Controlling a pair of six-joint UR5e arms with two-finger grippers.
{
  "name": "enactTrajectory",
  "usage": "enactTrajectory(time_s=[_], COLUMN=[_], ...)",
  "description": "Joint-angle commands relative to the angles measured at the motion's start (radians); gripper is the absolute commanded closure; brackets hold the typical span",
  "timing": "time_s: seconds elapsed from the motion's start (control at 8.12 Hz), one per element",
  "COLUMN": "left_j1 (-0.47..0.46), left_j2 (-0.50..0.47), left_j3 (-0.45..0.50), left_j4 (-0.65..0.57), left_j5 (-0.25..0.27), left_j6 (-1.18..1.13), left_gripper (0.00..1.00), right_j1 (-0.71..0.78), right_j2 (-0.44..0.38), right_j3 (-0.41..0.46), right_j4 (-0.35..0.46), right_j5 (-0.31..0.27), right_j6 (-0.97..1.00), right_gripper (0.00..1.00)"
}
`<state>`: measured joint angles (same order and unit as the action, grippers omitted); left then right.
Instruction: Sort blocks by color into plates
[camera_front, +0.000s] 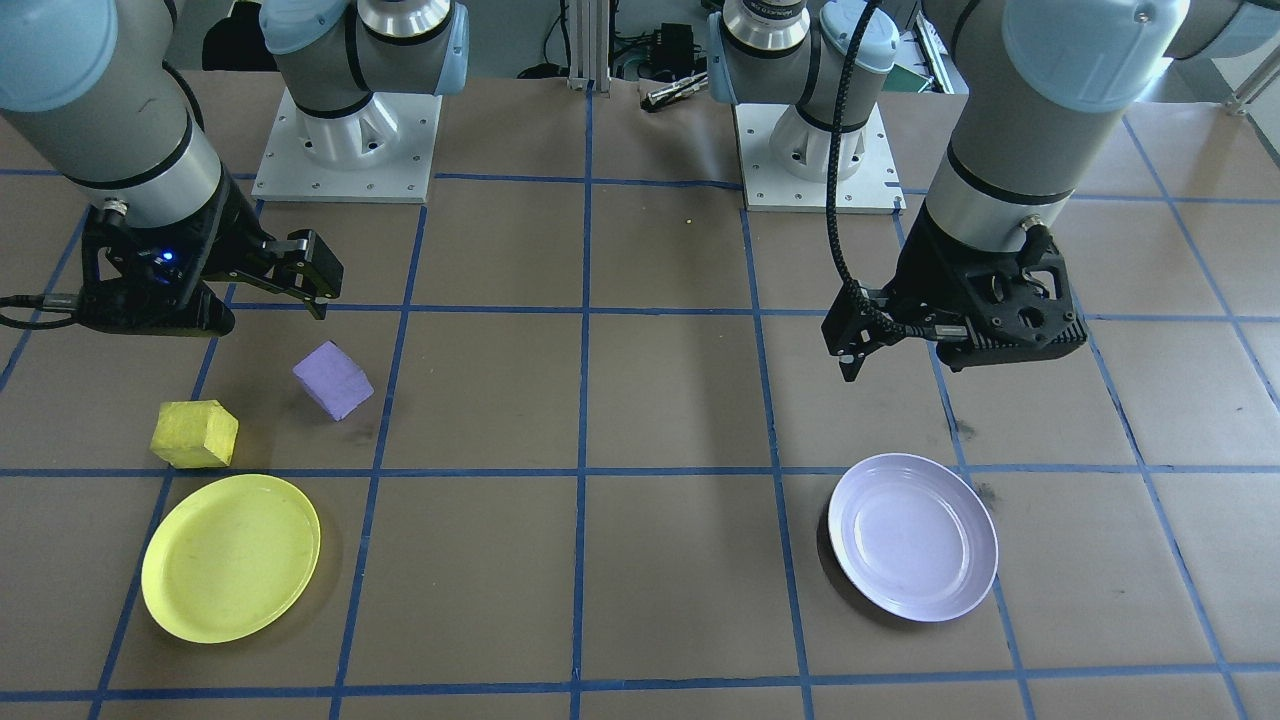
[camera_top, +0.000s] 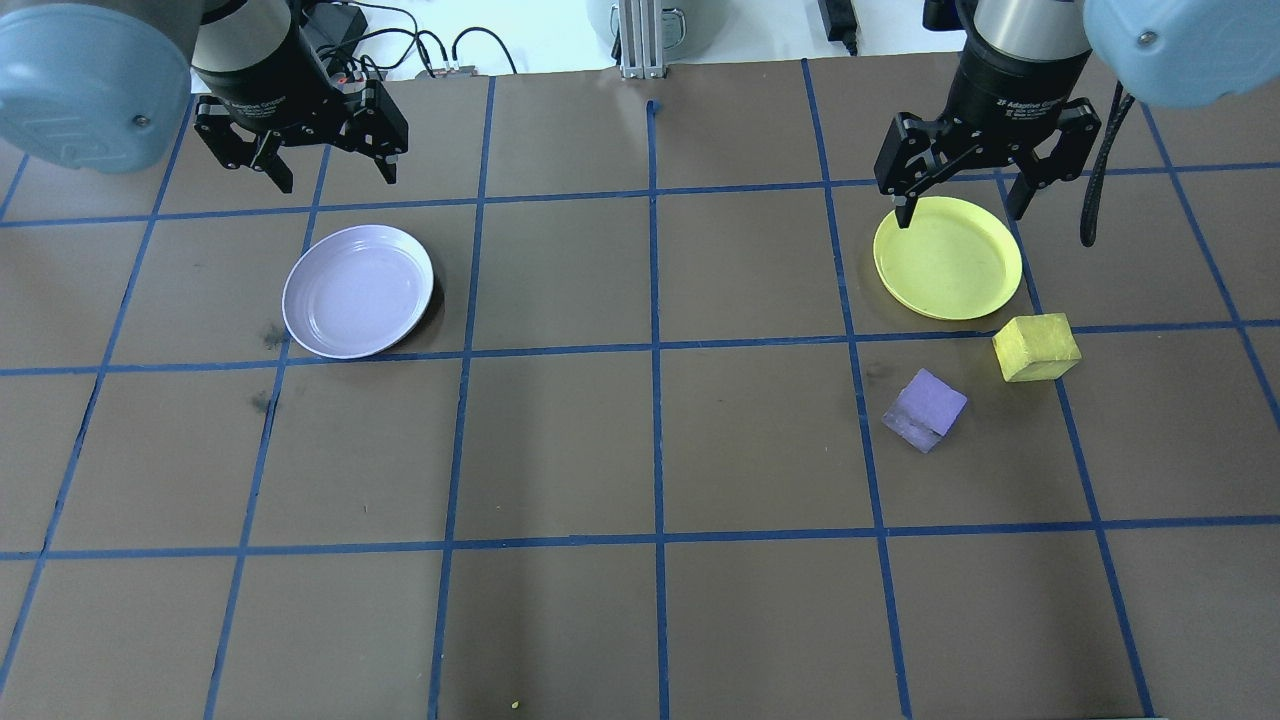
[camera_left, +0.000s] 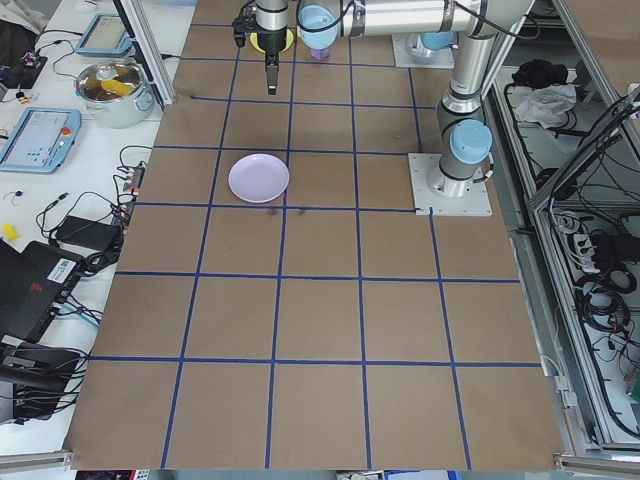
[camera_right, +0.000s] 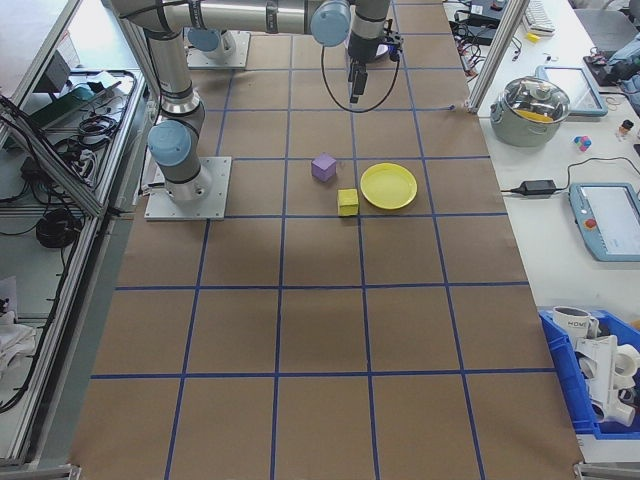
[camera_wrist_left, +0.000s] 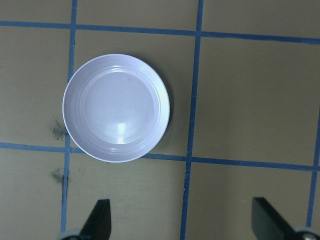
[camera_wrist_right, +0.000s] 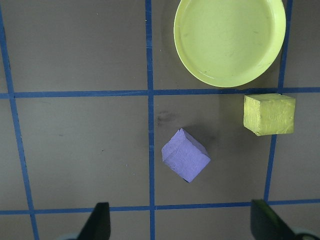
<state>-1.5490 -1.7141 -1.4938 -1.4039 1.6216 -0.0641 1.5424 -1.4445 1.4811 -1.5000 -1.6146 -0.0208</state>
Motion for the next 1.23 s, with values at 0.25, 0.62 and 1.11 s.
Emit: enactTrajectory(time_s=[0.25, 0.62, 1.11], left_j1=[0.0, 0.0, 0.0], left_j2=[-0.002, -0.009, -0.013], left_j3=[-0.003, -0.002, -0.002], left_j4=[0.031, 0.032, 0.036], left_j5=[-0.002, 0.004, 0.004], left_j6=[0.004, 0.004, 0.006], left_gripper=[0.0, 0.0, 0.0], right_j1=[-0.025, -0.175, -0.244], right_j2=[0.045, 0.122, 0.217], right_j3=[0.008, 0.014, 0.202], right_j4=[-0.022, -0.057, -0.419], right_j5=[-0.002, -0.018, -0.037], right_j6=[-0.069, -0.166, -0.304], right_gripper=[0.0, 0.0, 0.0])
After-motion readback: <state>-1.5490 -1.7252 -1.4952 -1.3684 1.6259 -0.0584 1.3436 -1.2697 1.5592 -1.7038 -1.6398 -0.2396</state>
